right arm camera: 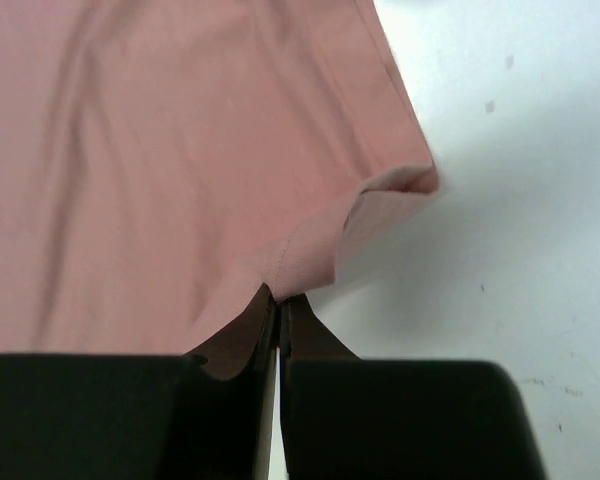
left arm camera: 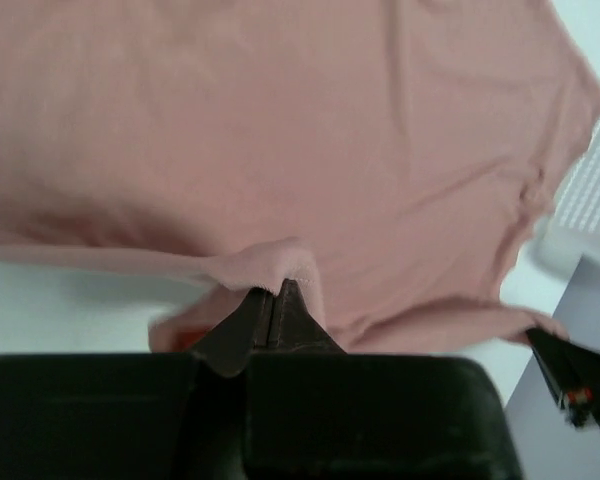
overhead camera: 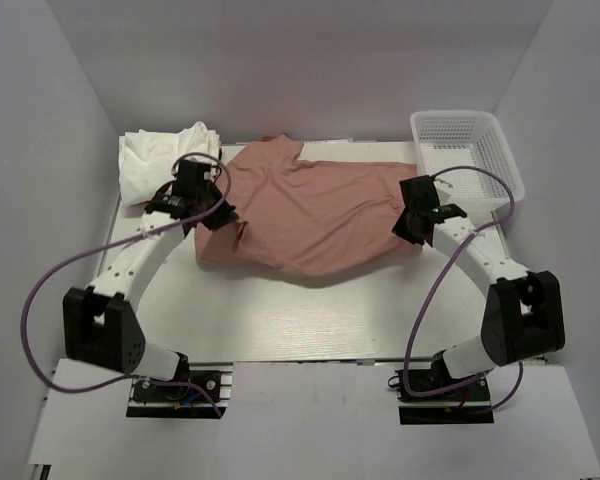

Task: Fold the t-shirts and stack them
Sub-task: Fold the flattened tshirt in 1/3 of the way

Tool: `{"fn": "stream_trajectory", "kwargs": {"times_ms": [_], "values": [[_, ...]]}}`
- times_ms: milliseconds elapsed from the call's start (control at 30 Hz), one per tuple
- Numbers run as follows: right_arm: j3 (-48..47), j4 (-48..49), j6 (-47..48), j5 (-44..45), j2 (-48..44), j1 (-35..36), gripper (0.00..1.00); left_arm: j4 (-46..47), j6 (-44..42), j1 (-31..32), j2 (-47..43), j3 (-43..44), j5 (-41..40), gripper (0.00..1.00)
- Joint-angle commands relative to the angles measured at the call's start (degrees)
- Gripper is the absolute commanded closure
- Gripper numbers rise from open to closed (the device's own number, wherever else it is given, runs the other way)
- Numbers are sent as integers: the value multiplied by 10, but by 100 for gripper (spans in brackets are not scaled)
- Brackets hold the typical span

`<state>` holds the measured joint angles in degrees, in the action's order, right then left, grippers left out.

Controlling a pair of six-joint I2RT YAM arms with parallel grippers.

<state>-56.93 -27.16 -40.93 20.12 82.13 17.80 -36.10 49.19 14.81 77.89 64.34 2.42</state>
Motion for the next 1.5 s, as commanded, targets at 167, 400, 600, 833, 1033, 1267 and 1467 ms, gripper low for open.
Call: {"fn": "stream_trajectory", "kwargs": {"times_ms": [167, 400, 600, 833, 1033, 1267, 1467], "values": [[-163, -33, 25, 38, 106, -53, 100, -43, -17, -45, 217, 224, -90, 100], [-278, -55, 69, 12, 217, -65, 94, -90, -37, -58, 383, 404, -77, 50], [-249, -31, 110, -38, 190, -59, 33, -74, -81, -51, 362, 384, -66, 0], [-138, 57, 139, -119, 109, -35, 10, 32, -89, -46, 212, 163, -44, 0], [-136, 71, 150, -120, 174, -18, 10, 68, -102, -51, 224, 112, -44, 0], [-231, 91, 143, -136, 298, -21, 10, 65, -102, -58, 331, 155, -24, 0], [-339, 120, 127, -138, 378, -24, 10, 65, -96, -58, 344, 149, -36, 0]]}}
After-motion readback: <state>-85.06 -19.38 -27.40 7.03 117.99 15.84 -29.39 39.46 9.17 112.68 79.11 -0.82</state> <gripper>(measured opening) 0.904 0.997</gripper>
